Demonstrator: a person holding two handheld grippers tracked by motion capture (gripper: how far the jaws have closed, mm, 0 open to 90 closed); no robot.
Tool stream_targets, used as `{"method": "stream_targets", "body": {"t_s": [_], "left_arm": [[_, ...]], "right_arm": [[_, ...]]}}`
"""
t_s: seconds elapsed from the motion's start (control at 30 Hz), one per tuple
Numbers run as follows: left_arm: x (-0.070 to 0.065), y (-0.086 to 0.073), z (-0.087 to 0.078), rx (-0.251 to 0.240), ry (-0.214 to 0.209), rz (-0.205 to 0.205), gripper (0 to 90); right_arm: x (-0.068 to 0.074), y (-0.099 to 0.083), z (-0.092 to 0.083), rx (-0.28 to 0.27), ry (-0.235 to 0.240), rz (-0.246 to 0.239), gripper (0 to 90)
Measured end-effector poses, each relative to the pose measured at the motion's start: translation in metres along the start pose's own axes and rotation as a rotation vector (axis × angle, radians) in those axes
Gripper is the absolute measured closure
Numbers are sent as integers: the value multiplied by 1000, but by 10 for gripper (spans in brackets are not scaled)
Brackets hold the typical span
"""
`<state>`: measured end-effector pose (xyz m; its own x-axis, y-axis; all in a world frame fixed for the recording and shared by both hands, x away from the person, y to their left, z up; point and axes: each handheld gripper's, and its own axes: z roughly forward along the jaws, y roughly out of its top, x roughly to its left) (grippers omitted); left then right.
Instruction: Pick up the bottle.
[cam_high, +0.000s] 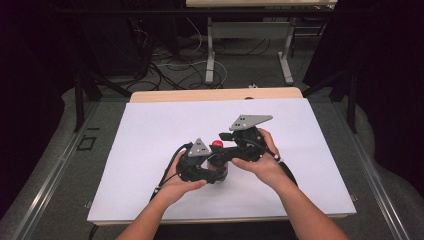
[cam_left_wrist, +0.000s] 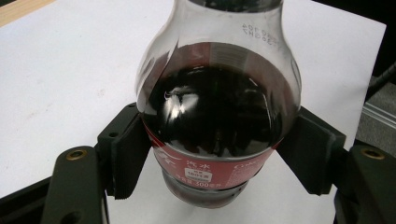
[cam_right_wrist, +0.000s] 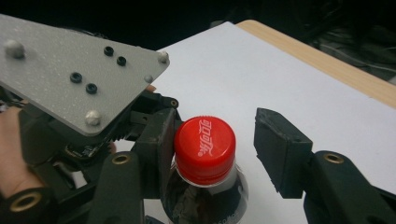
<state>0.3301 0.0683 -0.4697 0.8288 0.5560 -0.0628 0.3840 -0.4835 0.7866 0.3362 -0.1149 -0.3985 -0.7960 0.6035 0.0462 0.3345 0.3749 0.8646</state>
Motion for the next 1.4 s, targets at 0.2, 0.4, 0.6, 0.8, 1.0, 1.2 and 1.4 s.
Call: {"method": "stream_targets", "body": {"t_s": [0.2,0.4,0.6,0.8,1.0,1.2,1.4], "left_arm": [[0,0,0,6,16,-4,302],[0,0,0,9,16,-5,303],[-2,1,-1,14,9,16,303],[-5,1,0,12,-13,30,303],[-8,1,0,33,-49,43,303],[-9,0,3,26,-50,50,302],[-3,0,-1,26,-22,31,302]], "right_arm": [[12,-3,5,-44,-91,10,540],[16,-3,9,-47,-96,12,605],[4,-1,5,-14,26,-27,611],[-11,6,4,41,171,-136,611],[-24,9,4,80,320,-231,611],[-34,8,5,97,411,-256,606],[-22,9,1,58,279,-193,468]]}}
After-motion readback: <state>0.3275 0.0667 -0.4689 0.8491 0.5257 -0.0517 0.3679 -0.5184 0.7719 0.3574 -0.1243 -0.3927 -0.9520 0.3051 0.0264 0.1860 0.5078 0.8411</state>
